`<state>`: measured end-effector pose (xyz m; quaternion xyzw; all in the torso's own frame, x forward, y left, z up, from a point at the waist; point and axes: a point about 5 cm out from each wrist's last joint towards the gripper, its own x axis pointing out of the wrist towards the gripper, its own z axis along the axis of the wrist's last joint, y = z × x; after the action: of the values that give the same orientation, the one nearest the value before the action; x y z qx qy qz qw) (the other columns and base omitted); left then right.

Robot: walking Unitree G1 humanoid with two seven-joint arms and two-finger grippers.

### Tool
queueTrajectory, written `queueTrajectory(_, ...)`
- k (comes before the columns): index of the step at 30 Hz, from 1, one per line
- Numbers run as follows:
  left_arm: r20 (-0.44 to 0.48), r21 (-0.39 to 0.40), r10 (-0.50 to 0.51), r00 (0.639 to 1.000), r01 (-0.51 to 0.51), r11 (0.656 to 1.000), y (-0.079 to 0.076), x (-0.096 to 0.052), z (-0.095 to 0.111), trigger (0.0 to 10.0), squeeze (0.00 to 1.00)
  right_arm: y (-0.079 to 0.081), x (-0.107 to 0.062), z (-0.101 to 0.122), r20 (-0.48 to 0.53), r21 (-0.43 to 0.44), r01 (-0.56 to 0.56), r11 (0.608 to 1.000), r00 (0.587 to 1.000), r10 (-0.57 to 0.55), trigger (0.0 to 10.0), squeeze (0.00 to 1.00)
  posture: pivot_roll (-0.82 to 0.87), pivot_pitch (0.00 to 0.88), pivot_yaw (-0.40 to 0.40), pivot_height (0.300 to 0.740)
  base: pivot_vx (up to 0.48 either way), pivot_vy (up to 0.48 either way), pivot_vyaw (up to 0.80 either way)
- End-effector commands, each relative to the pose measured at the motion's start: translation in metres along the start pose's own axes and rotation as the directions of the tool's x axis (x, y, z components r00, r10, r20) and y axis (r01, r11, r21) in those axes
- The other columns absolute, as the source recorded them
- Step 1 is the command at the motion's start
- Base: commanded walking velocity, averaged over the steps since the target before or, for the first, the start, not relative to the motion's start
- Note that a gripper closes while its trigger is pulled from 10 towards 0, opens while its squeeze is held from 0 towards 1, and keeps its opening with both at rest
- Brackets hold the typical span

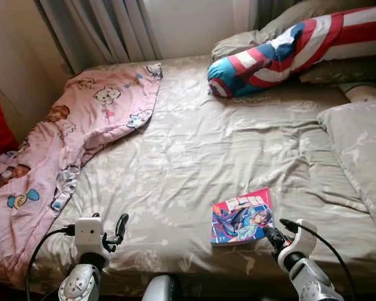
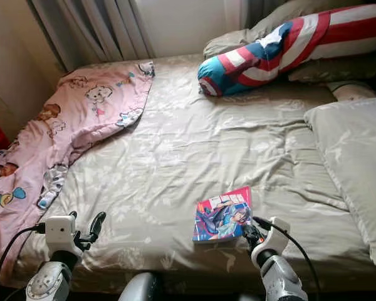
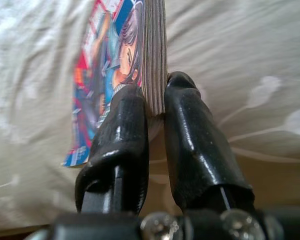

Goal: Clean up the room

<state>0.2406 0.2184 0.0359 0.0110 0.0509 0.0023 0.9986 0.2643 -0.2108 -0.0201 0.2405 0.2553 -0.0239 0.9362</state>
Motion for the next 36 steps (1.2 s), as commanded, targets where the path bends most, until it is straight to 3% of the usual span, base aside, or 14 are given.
queueTrajectory(1, -0.018, 0.038, -0.006, 1.0, 0.006, 0.999, 0.009, -0.005, 0.001, 10.0, 0.0, 0.0, 0.0, -0.008, -0.027, -0.04, 0.042, 0.998, 0.999, -0.043, 10.0, 0.0, -0.04, 0.147, 0.167, 0.651, 0.0, 0.0, 0.0)
queueTrajectory(8, -0.045, 0.065, 0.011, 0.999, -0.008, 0.998, 0.022, -0.021, 0.001, 10.0, 0.0, -0.008, -0.001, -0.008, -0.046, -0.063, 0.116, 0.991, 0.992, -0.119, 10.0, 0.0, -0.01, 0.172, 0.178, 0.651, 0.0, 0.0, 0.0)
queueTrajectory(9, -0.046, 0.066, 0.013, 0.999, -0.01, 0.998, 0.023, -0.022, 0.001, 10.0, 0.0, -0.008, -0.001, -0.008, -0.046, -0.069, 0.118, 0.991, 0.991, -0.122, 10.0, 0.42, 0.0, 0.176, 0.18, 0.651, 0.0, 0.0, 0.0)
queueTrajectory(10, -0.046, 0.067, 0.014, 0.999, -0.011, 0.998, 0.024, -0.023, 0.001, 10.0, 0.0, -0.008, -0.001, -0.008, -0.046, -0.073, 0.119, 0.99, 0.991, -0.123, 10.0, 0.42, 0.0, 0.176, 0.18, 0.651, 0.0, 0.0, 0.0)
queueTrajectory(11, -0.047, 0.068, 0.015, 0.999, -0.012, 0.998, 0.024, -0.023, 0.002, 10.0, 0.0, -0.009, -0.001, -0.006, -0.043, -0.079, 0.126, 0.989, 0.991, -0.129, 10.0, 0.62, 0.0, 0.18, 0.181, 0.651, 0.0, 0.0, 0.0)
queueTrajectory(12, -0.048, 0.069, 0.015, 0.999, -0.012, 0.998, 0.024, -0.024, 0.002, 10.0, 0.0, -0.009, -0.001, -0.005, -0.04, -0.083, 0.13, 0.988, 0.99, -0.134, 10.0, 0.62, 0.0, 0.181, 0.182, 0.651, 0.0, 0.0, 0.0)
queueTrajectory(13, -0.052, 0.069, 0.015, 0.999, -0.011, 0.998, 0.024, -0.024, 0.002, 10.0, 0.0, -0.01, 0.0, -0.002, -0.028, -0.084, 0.142, 0.986, 0.989, -0.145, 10.0, 0.49, 0.0, 0.184, 0.183, 0.651, 0.0, 0.0, 0.0)
queueTrajectory(14, -0.055, 0.069, 0.014, 0.998, -0.011, 0.998, 0.024, -0.025, 0.003, 10.0, 0.0, -0.011, 0.0, 0.002, -0.011, -0.084, 0.16, 0.984, 0.987, -0.161, 10.0, 0.0, 0.0, 0.188, 0.186, 0.651, 0.0, 0.0, 0.0)
queueTrajectory(26, -0.08, 0.076, 0.028, 0.996, -0.022, 0.997, 0.024, -0.032, 0.004, 10.0, 0.0, -0.018, 0.001, 0.027, 0.118, -0.059, 0.245, 0.968, 0.964, -0.237, 10.0, 0.0, 0.02, 0.207, 0.194, 0.651, 0.0, 0.0, 0.0)
queueTrajectory(35, -0.09, 0.074, 0.037, 0.995, -0.03, 0.997, 0.024, -0.035, 0.004, 10.0, 0.0, -0.019, 0.001, 0.022, 0.091, -0.09, 0.259, 0.962, 0.964, -0.251, 10.0, 0.03, 0.03, 0.211, 0.192, 0.651, 0.0, 0.0, 0.0)
queueTrajectory(36, -0.09, 0.073, 0.039, 0.995, -0.032, 0.997, 0.024, -0.035, 0.004, 10.0, 0.0, -0.019, 0.001, 0.024, 0.102, -0.096, 0.262, 0.96, 0.962, -0.252, 10.0, 1.0, 0.03, 0.215, 0.192, 0.651, 0.0, 0.0, 0.0)
